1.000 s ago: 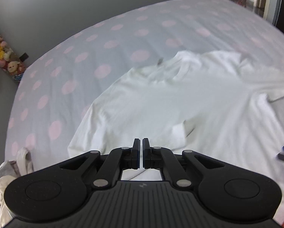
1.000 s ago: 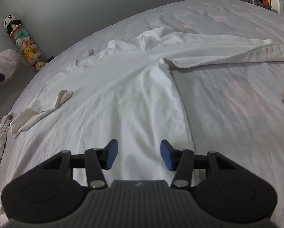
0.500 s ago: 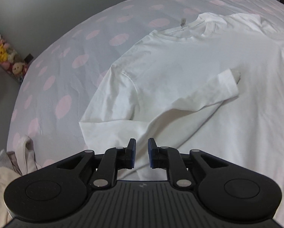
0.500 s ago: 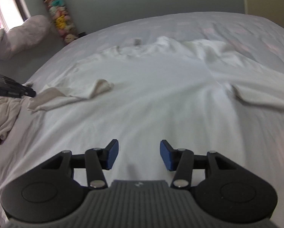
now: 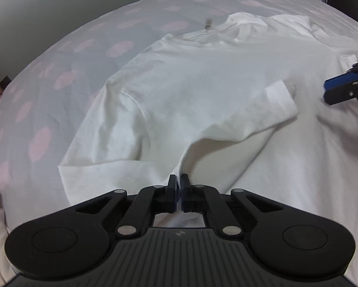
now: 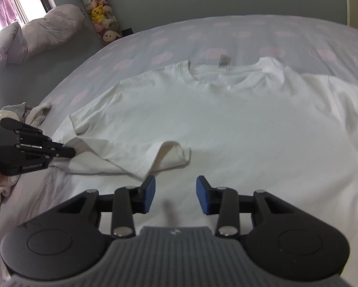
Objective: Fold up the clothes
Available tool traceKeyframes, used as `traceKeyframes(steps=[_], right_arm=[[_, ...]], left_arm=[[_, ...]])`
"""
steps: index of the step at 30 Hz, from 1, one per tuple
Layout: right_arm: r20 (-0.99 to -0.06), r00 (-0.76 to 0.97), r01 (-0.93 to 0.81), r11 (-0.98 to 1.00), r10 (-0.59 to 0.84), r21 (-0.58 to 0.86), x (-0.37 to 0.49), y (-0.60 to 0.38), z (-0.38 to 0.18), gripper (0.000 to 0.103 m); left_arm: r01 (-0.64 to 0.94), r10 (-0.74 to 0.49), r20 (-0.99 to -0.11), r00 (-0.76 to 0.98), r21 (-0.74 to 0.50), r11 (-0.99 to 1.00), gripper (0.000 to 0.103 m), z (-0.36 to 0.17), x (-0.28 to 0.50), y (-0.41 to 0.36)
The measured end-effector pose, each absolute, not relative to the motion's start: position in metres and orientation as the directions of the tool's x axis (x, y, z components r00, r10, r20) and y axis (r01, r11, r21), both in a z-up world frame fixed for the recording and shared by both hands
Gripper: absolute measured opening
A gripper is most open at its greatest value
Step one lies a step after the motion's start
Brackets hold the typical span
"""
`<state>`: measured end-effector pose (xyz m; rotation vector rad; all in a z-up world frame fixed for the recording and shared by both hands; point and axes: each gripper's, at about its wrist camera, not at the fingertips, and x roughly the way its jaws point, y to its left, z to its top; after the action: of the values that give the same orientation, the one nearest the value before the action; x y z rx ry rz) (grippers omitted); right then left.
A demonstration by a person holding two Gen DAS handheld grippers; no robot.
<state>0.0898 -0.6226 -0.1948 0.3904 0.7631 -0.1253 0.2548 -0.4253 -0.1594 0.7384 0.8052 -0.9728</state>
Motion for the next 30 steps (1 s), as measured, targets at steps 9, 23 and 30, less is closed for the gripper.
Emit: traceKeyframes(steps=[9, 23, 30], right_arm=[[-0.663, 0.738, 0.290, 0.830, 0.123, 0.477, 0.084, -0.621, -0.211, 0.048], [-0.550, 0.807, 0.339, 0.595, 0.216, 0.729, 0.108, -0.659, -0.223, 0.060], [-0.531, 0.804, 0.360, 0.492, 0.267, 0.793, 0.127, -0.671, -0.224, 0.058]], left_arm=[[0.937, -0.432, -0.870, 0.239, 0.088, 0.339, 0.001, -0.168, 0.219, -0.379], [0.891, -0.469, -0.833, 0.295, 0.063, 0.449, 0.001, -0.174, 0.214, -0.362], [0.896, -0.447, -0.844, 0.295, 0.083, 0.435, 0.001, -0.173, 0.212, -0.364]])
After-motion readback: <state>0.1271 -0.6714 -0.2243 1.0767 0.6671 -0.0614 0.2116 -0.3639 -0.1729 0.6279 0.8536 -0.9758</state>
